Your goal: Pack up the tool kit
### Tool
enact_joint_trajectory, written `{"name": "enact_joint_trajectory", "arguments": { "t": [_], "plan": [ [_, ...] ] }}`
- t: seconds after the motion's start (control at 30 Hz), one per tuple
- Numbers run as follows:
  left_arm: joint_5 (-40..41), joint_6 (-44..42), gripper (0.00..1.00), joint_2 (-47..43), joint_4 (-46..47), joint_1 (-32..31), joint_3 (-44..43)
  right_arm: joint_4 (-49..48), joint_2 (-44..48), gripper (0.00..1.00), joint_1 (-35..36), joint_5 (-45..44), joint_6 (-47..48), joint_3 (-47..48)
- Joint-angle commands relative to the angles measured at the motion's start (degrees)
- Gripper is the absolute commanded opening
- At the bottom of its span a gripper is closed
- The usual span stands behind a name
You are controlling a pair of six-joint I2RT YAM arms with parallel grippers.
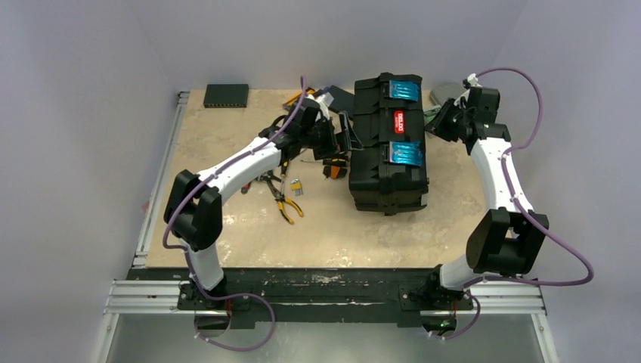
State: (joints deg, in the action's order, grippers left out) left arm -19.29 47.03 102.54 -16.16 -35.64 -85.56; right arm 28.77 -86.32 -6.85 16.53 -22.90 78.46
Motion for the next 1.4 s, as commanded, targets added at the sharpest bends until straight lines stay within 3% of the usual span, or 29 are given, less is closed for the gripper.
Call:
{"name": "enact_joint_trajectory", "arguments": {
  "t": [0.0, 0.07, 0.17, 0.43, 0.67, 0.97, 1.13, 1.23, 1.37],
  "plan": [
    [-4.9, 4.7, 1.0, 5.8, 5.5, 0.4, -3.9, 1.8, -1.1, 0.16, 2.3, 6.9, -0.6, 2.1],
    [-5.4, 5.6, 1.0, 8.3, 6.6, 0.3, -4.5, 1.9, -1.3, 0.16, 2.3, 7.2, -0.5, 2.3],
    [-5.8, 6.0, 0.9, 10.8, 7.7, 0.7, -4.2, 1.9, -1.5, 0.16, 2.5, 8.1, -0.4, 3.0],
    [-7.8, 6.8, 0.47, 11.8, 14.2, 2.9, 4.4, 1.8, -2.9, 0.17, 9.5, 9.8, -1.1, 5.9],
    [-8.6, 4.1, 0.18, 9.9, 18.0, 6.2, 13.9, -0.2, -5.3, 0.17, 16.9, 8.2, -3.4, 7.3],
    [-6.5, -0.2, 0.17, 9.4, 16.3, 8.3, 19.5, -1.2, -9.2, 0.17, 27.3, 4.0, -5.8, 10.3],
    [-2.4, -1.8, 0.25, 5.9, 11.2, 10.3, 21.7, -1.9, -10.4, 0.17, 29.7, 1.9, -7.2, 10.9],
    [-2.0, -0.9, 0.36, 2.6, 13.1, 12.3, 24.5, -1.9, -10.6, 0.17, 29.8, 1.3, -7.7, 11.4],
    [-1.2, -1.3, 0.4, -0.6, 12.2, 13.2, 25.1, -0.3, -10.4, 0.2, 29.9, 0.7, -7.7, 13.7]
  ]
}}
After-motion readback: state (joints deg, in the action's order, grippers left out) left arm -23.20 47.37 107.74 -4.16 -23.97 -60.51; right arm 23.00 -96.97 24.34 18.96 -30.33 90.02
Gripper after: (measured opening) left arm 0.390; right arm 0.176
